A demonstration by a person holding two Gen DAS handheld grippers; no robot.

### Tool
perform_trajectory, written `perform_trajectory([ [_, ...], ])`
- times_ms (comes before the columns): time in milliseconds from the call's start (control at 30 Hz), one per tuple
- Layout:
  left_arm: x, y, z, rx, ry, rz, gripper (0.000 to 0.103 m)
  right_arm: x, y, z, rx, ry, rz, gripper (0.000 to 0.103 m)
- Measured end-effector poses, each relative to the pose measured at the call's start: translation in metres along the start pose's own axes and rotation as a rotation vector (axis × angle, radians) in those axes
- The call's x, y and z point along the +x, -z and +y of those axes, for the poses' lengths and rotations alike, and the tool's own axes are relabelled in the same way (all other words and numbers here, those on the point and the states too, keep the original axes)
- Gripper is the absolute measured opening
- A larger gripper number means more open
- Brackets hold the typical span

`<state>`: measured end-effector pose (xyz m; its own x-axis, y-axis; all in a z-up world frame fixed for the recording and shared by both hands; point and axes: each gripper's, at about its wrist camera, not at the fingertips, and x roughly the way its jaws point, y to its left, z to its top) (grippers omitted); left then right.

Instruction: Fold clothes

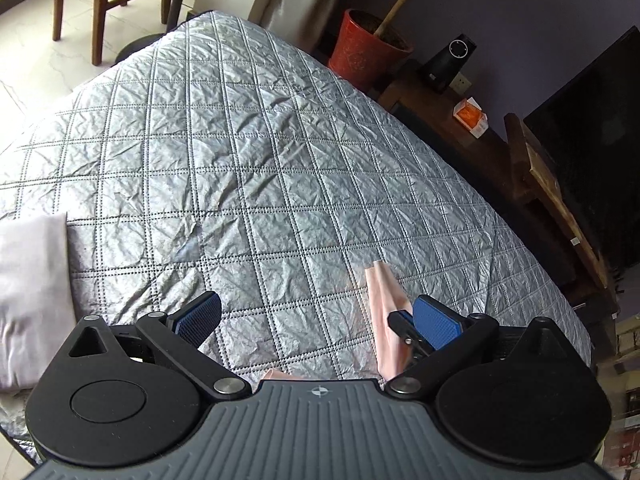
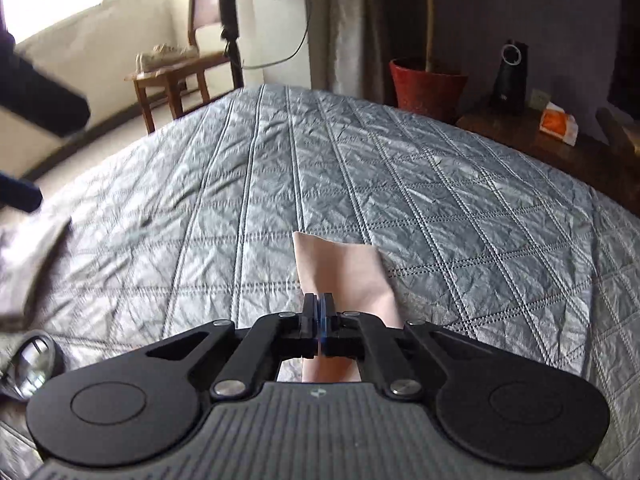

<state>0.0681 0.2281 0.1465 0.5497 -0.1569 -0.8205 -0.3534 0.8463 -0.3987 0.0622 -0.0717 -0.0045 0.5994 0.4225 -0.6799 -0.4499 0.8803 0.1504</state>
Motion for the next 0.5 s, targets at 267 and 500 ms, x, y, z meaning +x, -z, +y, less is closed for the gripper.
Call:
perform_trajectory([
  [267, -0.003, -0.003, 0.005, -0.027, 0.002, -0.015, 0.103, -0.054, 0.031, 0.037, 0.043, -0.135, -0.049, 0.001],
  [500, 0.000, -0.001, 0.000, -0.005, -0.004, -0.009, 0.103, -0.086, 0.056, 0.064, 0.045, -0.213, -0.070, 0.002],
])
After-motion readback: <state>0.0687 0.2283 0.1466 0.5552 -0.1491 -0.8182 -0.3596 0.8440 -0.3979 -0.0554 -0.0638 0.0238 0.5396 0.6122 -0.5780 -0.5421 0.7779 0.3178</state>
